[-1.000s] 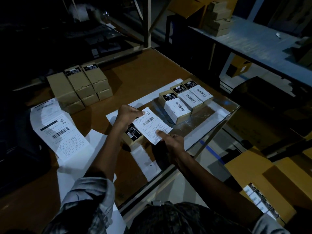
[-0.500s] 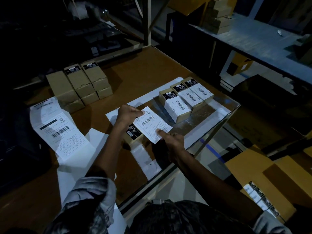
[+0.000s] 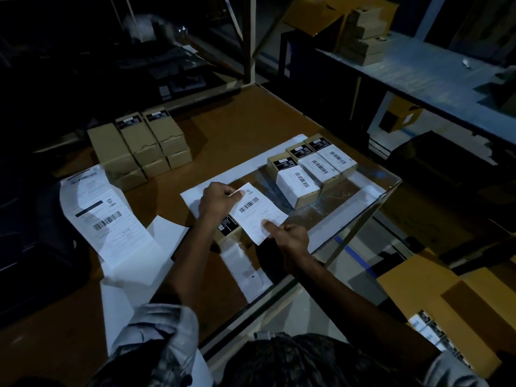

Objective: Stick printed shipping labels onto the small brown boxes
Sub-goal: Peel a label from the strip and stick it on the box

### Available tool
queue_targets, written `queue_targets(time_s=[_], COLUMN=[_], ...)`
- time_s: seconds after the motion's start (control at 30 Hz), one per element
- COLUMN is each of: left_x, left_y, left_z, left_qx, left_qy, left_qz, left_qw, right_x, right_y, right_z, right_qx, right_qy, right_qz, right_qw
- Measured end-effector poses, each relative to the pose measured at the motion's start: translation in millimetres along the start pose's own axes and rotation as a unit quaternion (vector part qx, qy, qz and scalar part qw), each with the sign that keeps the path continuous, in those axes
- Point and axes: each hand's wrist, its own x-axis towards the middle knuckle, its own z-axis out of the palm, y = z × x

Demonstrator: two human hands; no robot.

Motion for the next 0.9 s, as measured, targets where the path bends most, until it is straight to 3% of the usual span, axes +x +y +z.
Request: queue_targets(time_s=[0.1,0.27,0.37,0.53,0.6,0.7,0.8,0.9], left_x=[-8,-15,-25,-53,-58,-61,-66,-71], left_y=[9,9,-1,-10,-11,-12,-9,-6], left_z=[5,6,2,14,20,23,23,26], left_qx=[0.098,0.147,0.170,0.140,0.094,-0.040,-0.122,-0.151], left_qy=[0.016,0.038,0.070,0.144,0.167,0.193,0.216,0.239], left_qz=[-0.012,-0.061,-0.071,-0.077,-0.077,-0.057,-0.067,-0.057], left_qw=[0.995,0.987,0.981,0.977,0.979,0.979,0.966,0.957], right_x=[1,5,5,8,13,24,31,37], right_y=[1,-1,2,-14,-23,-30,-28,-34], right_z=[-3,-6,-13,-19,-10,9,28,37], right_qx=[-0.068,-0.126,-0.226,-0.350,-0.439,-0.589,-0.655,-0.679], right_qy=[0.001,0.004,0.026,0.023,0.028,0.000,-0.084,-0.113], right_qz=[-0.038,-0.061,-0.137,-0.352,-0.414,-0.383,-0.349,-0.367], right_qw=[0.997,0.990,0.964,0.867,0.797,0.712,0.665,0.626])
